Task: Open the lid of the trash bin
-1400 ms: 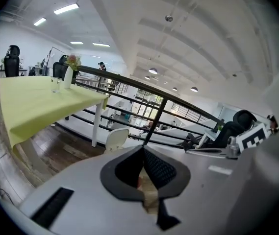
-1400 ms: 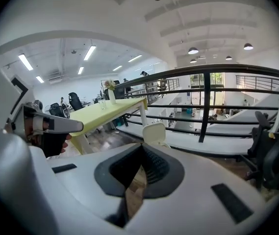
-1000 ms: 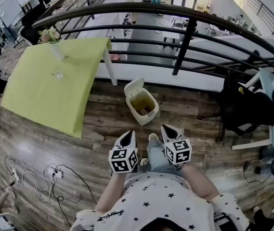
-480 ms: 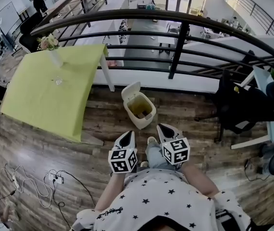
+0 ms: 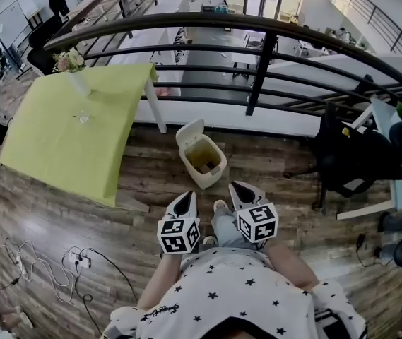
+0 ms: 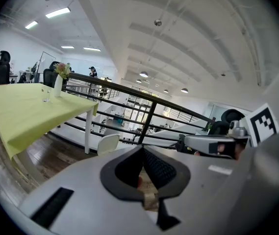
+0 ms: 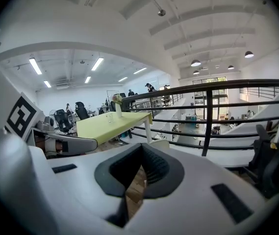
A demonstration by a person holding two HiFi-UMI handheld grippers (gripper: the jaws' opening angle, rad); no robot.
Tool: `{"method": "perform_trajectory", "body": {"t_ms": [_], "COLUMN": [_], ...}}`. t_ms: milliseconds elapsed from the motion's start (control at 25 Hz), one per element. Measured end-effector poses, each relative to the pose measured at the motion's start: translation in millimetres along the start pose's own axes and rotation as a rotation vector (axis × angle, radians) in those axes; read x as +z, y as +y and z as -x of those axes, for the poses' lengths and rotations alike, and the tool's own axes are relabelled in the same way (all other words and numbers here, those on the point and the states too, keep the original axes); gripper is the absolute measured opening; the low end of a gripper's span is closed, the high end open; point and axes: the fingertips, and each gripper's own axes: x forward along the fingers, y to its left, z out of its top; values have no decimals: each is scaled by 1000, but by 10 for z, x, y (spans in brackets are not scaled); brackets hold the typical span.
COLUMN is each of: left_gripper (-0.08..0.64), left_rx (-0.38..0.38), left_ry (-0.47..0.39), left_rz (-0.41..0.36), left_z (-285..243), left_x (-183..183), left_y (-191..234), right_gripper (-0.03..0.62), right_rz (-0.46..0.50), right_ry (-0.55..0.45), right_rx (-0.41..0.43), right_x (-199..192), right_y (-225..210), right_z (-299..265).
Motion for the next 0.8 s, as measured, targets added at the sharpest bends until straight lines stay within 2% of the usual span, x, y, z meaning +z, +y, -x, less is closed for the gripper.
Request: {"method": "perform_trajectory", "body": {"t_ms": [800], "left_gripper": [12], "left_rx": [4], "left_ry": [-3], "left_rz": [-14], "left_z": [-69], "left_x": [93], "left_y": [92], "right_gripper": [-6], "right_rz": [-12], "right_ry": [-17], "right_rx": [-11], "right_x": [65], "right_y": [-18], "right_z": [-90]}}
